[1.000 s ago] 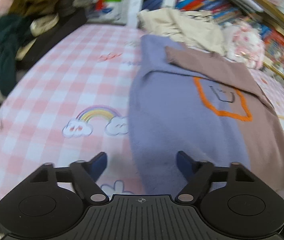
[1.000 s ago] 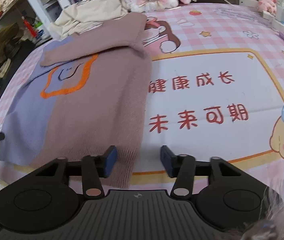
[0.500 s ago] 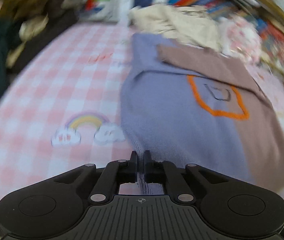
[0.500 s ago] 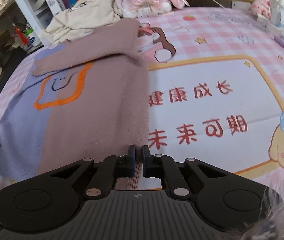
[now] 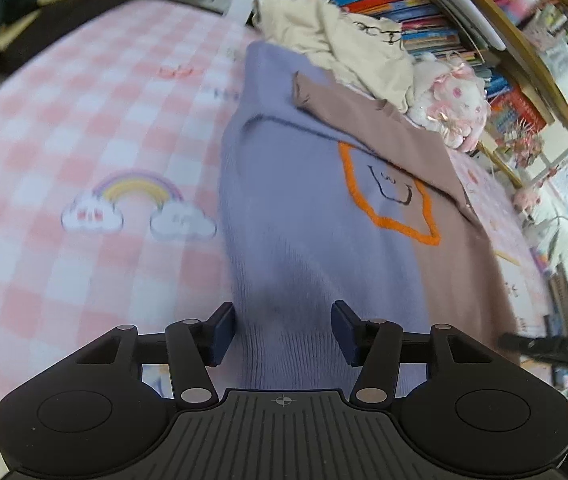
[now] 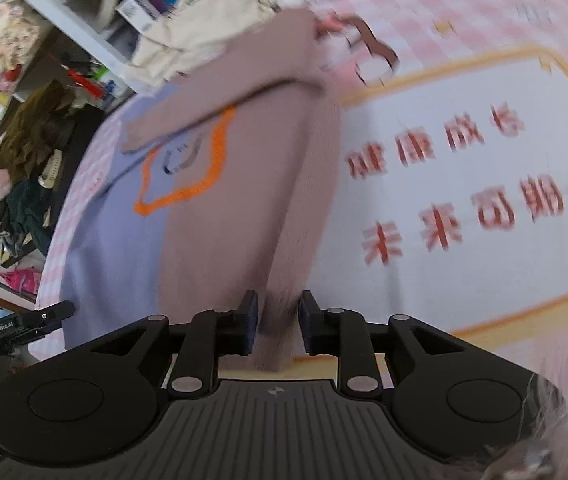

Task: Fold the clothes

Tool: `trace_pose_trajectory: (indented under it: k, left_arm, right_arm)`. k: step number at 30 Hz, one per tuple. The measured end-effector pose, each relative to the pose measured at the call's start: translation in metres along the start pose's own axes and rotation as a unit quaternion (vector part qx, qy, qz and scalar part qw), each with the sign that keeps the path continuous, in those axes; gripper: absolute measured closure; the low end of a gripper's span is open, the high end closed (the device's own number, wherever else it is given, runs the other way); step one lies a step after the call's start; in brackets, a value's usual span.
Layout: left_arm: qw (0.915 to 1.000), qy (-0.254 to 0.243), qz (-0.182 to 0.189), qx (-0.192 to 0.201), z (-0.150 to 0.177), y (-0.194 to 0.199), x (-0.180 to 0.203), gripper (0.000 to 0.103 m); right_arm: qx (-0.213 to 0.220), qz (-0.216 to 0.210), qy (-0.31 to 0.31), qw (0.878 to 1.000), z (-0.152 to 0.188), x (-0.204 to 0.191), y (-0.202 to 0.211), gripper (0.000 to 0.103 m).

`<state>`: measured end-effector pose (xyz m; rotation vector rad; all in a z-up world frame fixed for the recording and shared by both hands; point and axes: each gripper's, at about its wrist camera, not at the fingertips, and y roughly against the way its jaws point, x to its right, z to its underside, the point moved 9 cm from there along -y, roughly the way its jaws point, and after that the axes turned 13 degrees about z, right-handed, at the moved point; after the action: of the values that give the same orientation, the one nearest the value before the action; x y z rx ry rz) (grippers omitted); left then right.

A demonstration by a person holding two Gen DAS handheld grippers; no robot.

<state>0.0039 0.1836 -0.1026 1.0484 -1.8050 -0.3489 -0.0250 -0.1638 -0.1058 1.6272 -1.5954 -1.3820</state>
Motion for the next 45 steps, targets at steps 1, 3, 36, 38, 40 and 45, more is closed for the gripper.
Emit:
trace_pose_trajectory:
  k: [1, 3, 36, 38, 40, 45]
  left_arm:
    - [1.0000, 0.002, 0.000, 0.001, 0.002, 0.000, -0.001, 0.052]
    - [1.0000, 0.008, 0.003, 0.003, 0.003, -0.001, -0.002, 0.055]
    - [0.9987, 0.046, 0.021, -0.010, 0.008, 0.002, -0.019, 0.091]
    - [0.9981, 0.054, 0.028, -0.005, 0.010, 0.000, -0.018, 0.090]
    - [0.9975, 0.061, 0.035, -0.001, 0.012, -0.001, -0.017, 0.090]
    - [0.9963, 0.078, 0.036, 0.013, 0.015, -0.002, -0.016, 0.098]
  right_arm:
    - [-0.002, -0.002, -0.005, 1.000, 0.001, 0.001, -0.001, 0.081]
    - [-0.007, -0.006, -0.015, 1.000, 0.004, 0.004, -0.002, 0.080]
    - [-0.011, -0.027, -0.017, 0.999, 0.009, 0.007, 0.000, 0.087]
    - [-0.014, -0.032, -0.015, 0.999, 0.009, 0.007, -0.001, 0.087]
    - [-0.019, -0.037, -0.011, 0.999, 0.007, 0.007, -0.002, 0.087]
    - [-0.023, -0.047, -0.010, 0.999, 0.005, 0.014, -0.005, 0.097]
